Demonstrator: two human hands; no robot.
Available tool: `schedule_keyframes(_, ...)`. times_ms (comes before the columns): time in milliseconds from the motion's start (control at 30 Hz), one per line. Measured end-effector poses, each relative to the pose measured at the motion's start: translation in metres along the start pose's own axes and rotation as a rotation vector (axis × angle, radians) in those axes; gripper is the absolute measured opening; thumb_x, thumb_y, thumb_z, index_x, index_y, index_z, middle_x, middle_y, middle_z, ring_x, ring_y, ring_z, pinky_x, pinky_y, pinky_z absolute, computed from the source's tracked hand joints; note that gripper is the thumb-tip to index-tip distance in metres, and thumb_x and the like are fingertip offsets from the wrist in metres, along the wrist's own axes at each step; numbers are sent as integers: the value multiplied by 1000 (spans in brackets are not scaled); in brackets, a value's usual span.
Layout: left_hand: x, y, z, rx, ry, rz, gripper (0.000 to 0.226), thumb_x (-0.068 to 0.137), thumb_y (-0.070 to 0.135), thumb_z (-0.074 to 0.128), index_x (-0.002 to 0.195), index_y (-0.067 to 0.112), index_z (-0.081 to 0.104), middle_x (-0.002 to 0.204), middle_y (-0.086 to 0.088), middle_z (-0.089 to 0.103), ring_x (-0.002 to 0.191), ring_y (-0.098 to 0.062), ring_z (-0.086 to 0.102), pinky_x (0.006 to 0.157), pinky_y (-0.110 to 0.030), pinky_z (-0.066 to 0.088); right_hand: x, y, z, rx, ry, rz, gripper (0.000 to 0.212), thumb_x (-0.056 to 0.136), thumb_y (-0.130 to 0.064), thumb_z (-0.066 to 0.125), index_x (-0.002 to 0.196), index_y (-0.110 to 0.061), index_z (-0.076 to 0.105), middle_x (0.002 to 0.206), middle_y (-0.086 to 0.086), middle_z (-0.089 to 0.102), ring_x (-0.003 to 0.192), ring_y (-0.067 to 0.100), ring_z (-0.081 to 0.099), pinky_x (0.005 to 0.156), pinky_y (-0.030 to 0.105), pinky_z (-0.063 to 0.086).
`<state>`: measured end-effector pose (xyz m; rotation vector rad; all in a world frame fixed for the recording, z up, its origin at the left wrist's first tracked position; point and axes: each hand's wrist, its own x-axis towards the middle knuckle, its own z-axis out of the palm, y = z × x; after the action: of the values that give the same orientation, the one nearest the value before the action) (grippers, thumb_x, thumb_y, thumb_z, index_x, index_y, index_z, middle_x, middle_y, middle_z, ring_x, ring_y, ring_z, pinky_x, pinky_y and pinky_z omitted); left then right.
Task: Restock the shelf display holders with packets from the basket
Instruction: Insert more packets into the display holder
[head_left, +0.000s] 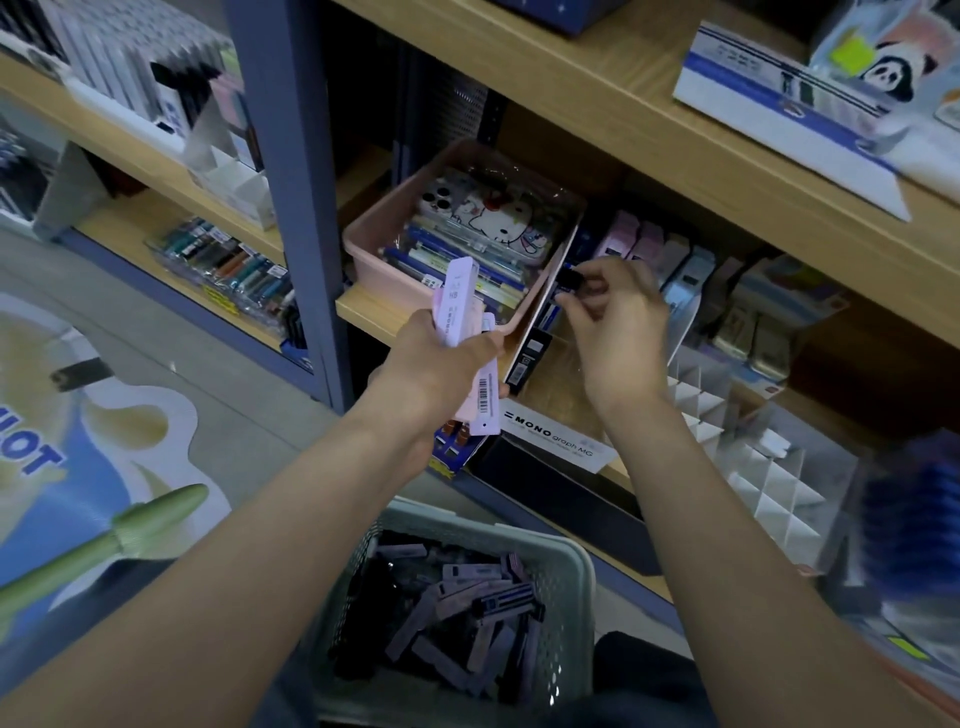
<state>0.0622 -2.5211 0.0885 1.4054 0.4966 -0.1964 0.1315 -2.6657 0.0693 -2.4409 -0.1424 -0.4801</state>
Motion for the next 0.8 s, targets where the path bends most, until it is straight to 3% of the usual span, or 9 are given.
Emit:
schedule_keyframes(100, -2, 1, 0, -32, -17, -2, 36, 90, 19, 61, 123, 13, 48, 105, -8, 65, 47, -1, 62, 41, -13, 45, 1, -2, 3, -1, 4, 63, 35, 86, -11, 65, 117, -12, 50, 83, -6, 53, 78, 15, 57, 74, 37, 52)
schedule_keyframes(167, -4, 3, -1, -45, -24, -6, 35, 91, 17, 60, 122, 11, 47, 106, -9, 64, 44, 0, 61, 40, -13, 44, 0, -3, 4, -90, 14, 61, 34, 86, -13, 64, 117, -13, 48, 87, -4, 57, 81, 17, 59, 72, 38, 51)
schedule_keyframes(233, -4, 3, -1, -58, -24, -6, 30, 91, 16, 60, 117, 12, 45, 100, -7, 62, 42, 0, 59, 38, -13, 44, -2, -8, 3, -149, 56, 29, 30, 87, -14, 61, 115, -13, 50, 95, 0, 58, 83, 15, 57, 68, 30, 45)
schedule_keyframes(300, -3, 4, -2, -73, -20, -11, 26, 91, 17, 59, 112, 15, 44, 94, -5, 61, 50, -5, 63, 41, -16, 49, -4, -19, 1, -72, 67, 4, 19, 90, -16, 58, 108, -12, 53, 82, -7, 55, 70, 3, 51, 58, 18, 36)
schedule_keyframes(367, -2, 3, -2, -61, -13, -4, 27, 93, 18, 57, 116, 15, 45, 98, -7, 63, 71, -14, 66, 52, -24, 54, -7, -32, -3, 124, -69, 36, 7, 95, -22, 53, 95, -15, 56, 68, -13, 51, 57, -2, 49, 52, 12, 35)
schedule_keyframes(433, 0, 4, -1, -52, 0, 5, 27, 94, 19, 54, 119, 14, 46, 103, -7, 62, 87, -19, 62, 63, -28, 52, -15, -45, -10, 301, -341, 160, 21, 99, -32, 42, 86, -21, 56, 68, -8, 55, 56, -1, 53, 53, 14, 41)
schedule_keyframes(567, 1, 8, -1, -92, 22, 81, 20, 96, 19, 52, 115, 13, 49, 99, -7, 64, 89, -18, 62, 68, -28, 51, -38, -58, -27, 492, -693, 399, 33, 98, -39, 39, 96, -12, 59, 81, 3, 64, 63, 12, 65, 55, 24, 55)
schedule_keyframes(667, 0, 10, -3, -57, 19, 150, 29, 96, 19, 52, 124, 11, 49, 99, -6, 64, 85, -16, 62, 61, -22, 49, -49, -61, -35, 688, -794, 490, 26, 97, -25, 47, 110, -4, 56, 102, 7, 63, 72, 15, 68, 68, 25, 58)
schedule_keyframes(800, -4, 10, -4, 45, -51, 208, 33, 95, 20, 53, 127, 15, 46, 91, 5, 57, 77, -6, 54, 56, -15, 44, -54, -57, -42, 694, -734, 461, 25, 94, -8, 53, 118, -8, 60, 101, 8, 69, 72, 16, 68, 67, 19, 57)
